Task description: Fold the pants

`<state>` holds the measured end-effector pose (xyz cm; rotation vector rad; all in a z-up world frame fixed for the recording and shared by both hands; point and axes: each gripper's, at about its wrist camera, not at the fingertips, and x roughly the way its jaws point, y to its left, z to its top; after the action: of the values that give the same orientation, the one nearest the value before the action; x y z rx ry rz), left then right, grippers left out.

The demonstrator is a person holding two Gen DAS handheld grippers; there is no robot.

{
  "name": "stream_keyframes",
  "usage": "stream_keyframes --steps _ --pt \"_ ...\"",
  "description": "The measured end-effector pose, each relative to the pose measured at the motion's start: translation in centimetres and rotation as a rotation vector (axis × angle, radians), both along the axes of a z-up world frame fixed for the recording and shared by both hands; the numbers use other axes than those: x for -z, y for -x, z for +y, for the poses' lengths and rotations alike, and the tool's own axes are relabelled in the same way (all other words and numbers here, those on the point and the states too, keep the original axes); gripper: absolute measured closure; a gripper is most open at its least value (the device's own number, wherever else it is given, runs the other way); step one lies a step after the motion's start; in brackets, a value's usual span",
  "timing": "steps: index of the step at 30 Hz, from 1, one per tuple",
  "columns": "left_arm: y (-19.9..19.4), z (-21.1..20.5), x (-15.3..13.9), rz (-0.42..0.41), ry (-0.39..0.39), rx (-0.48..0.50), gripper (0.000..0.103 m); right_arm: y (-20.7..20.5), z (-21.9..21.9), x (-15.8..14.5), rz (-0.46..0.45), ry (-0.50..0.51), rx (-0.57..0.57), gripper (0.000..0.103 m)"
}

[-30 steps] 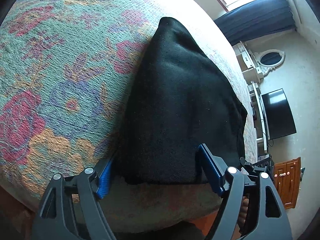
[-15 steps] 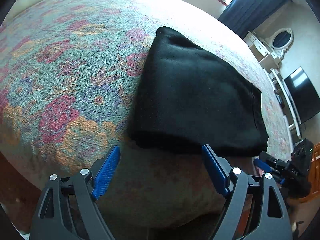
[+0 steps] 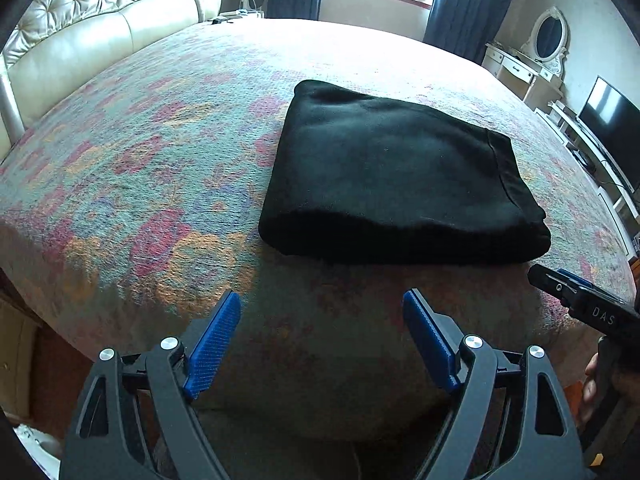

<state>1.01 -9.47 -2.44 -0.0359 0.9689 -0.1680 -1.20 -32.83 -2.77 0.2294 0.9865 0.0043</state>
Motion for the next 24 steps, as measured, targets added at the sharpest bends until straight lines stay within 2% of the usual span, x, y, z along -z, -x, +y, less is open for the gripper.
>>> stream_keyframes --steps 4,19,24 --pt "0.1 -0.4 -0.2 -0.014 -0.032 -0.010 0.021 -0.3 0.8 -0.1 -0.009 0.010 -0.012 0.017" --pt "-0.8 -0.1 -0.7 -0.031 -0.003 -0.041 0.021 -2.0 3.1 1.2 0.006 0.012 -0.037 0.017" --pt "-0.9 -0.3 -0.6 -0.032 -0.030 -0.050 0.021 -2.1 3.5 1.3 0.009 0.010 -0.040 0.017"
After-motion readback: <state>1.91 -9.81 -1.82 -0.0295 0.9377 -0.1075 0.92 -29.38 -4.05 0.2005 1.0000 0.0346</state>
